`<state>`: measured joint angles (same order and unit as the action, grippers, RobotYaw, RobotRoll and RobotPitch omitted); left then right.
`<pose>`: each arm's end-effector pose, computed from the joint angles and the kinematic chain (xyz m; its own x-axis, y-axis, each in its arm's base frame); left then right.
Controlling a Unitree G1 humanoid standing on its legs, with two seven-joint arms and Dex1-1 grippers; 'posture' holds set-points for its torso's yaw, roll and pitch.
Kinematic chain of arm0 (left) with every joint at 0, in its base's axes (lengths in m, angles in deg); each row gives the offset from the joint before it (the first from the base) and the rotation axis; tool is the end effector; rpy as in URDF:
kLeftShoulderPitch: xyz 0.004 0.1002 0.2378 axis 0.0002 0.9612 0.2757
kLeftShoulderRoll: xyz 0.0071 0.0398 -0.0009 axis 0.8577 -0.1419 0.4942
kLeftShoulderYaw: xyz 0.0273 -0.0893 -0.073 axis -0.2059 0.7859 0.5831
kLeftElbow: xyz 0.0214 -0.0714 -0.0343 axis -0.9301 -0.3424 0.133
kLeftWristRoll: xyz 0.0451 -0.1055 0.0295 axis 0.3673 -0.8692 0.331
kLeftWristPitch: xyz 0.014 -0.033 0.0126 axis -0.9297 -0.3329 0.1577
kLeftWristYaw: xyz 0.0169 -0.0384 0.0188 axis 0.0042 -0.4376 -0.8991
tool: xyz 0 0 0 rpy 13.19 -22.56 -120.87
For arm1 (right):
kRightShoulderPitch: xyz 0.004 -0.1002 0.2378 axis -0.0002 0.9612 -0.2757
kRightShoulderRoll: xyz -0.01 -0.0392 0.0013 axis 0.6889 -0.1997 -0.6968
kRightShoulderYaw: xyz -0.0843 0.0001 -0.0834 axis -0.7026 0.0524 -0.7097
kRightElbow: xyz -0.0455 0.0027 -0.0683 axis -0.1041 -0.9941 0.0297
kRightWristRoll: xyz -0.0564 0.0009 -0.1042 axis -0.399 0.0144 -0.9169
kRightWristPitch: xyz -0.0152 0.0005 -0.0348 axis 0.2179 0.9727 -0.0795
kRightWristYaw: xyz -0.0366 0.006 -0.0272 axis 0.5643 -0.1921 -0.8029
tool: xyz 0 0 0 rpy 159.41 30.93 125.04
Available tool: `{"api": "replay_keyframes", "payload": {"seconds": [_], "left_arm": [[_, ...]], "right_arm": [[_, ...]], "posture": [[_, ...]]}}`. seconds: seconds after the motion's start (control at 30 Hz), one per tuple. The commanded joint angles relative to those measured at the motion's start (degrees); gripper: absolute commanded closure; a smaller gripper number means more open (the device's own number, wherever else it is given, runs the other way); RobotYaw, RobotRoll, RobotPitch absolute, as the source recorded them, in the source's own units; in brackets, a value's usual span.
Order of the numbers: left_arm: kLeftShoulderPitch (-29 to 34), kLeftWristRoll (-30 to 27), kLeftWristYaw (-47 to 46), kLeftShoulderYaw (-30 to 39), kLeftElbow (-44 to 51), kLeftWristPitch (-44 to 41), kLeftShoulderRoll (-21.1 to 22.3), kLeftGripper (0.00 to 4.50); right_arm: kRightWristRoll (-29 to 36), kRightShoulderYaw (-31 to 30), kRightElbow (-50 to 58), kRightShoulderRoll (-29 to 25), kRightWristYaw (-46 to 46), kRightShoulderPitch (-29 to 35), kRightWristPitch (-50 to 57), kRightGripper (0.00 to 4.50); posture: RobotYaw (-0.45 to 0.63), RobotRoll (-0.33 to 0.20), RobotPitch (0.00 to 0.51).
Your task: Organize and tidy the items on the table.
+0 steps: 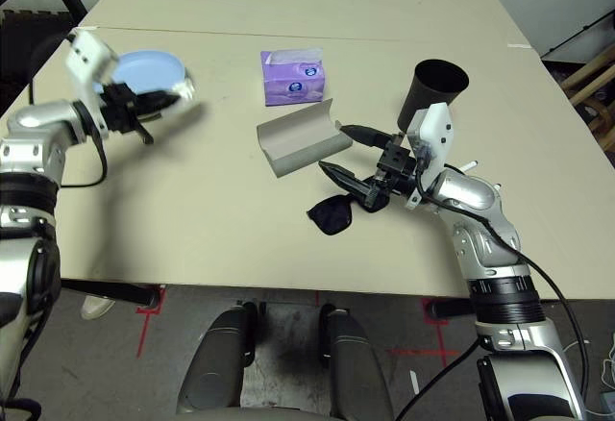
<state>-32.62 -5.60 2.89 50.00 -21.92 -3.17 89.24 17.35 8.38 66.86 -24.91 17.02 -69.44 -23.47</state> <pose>0.3684 0.3089 0.2479 0.8493 -0.5277 0.0168 0.4893 0.7986 0.3506 0.2926 -0.2241 0.1430 0.5136 0.8506 0.1127 -0.8208 0.5254 -0.2241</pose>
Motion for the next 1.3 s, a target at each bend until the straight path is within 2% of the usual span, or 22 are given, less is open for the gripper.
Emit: {"api": "replay_keyframes", "payload": {"seconds": [0.03, 0.13, 0.4, 0.5, 0.63, 0.8, 0.83, 1.1, 1.23, 1.3], "left_arm": [[-2.2, 1.8, -6.2, 0.7, -5.8, 4.3, 0.4, 4.48], [-4.2, 4.1, -14.5, 0.7, -11.1, 8.4, 0.5, 4.48], [-5.9, 5.7, -18.5, 0.5, -15.0, 10.7, -0.5, 4.48], [-5.9, 6.6, -19.7, 0.2, -15.7, 10.0, -0.5, 3.83], [-5.1, 6.8, -20.2, 0.5, -15.7, 9.6, -0.6, 2.35], [-3.8, 6.2, -19.3, 1.1, -15.3, 9.9, -0.9, 0.29], [-3.5, 6.1, -19.2, 1.2, -15.1, 10.0, -1.0, 0.05], [-1.3, 4.7, -17.8, 2.2, -12.7, 12.0, -1.8, 0.05], [7.0, -2.3, -1.9, 3.0, 0.3, 13.3, -3.3, 0.05], [11.4, -4.3, 2.1, 2.8, 7.0, 11.6, -3.3, 0.05]], "right_arm": [[0.5, 0.1, 1.0, 0.1, 0.0, 0.2, 0.2, 0.00], [0.5, 0.1, 0.9, 0.0, 0.2, 0.1, 0.1, 0.00], [0.5, 0.7, 1.7, -0.4, -0.1, 1.1, 0.1, 0.00], [0.4, 0.9, 1.8, -0.4, -0.3, 1.6, 0.0, 0.00], [0.3, 1.2, 1.5, -0.2, -1.0, 1.6, -0.5, 0.00], [0.2, 1.2, 1.0, 0.2, -1.3, 1.4, -1.0, 0.00], [0.2, 1.2, 0.9, 0.2, -1.3, 1.4, -1.1, 0.00], [0.1, 1.1, 0.3, 0.4, -1.4, 0.6, -1.6, 0.00], [0.2, 1.3, 0.9, 0.4, -1.8, 1.2, -1.7, 0.00], [0.3, 1.4, 1.1, 0.3, -1.9, 1.5, -1.6, 0.00]], "posture": [[0.15, 0.000, 0.194], [0.15, 0.000, 0.194], [0.12, 0.000, 0.191], [0.12, 0.000, 0.191], [0.12, 0.000, 0.191], [0.13, 0.000, 0.190], [0.13, 0.000, 0.191], [0.13, 0.000, 0.188], [0.12, 0.000, 0.187], [0.13, 0.000, 0.189]]}}
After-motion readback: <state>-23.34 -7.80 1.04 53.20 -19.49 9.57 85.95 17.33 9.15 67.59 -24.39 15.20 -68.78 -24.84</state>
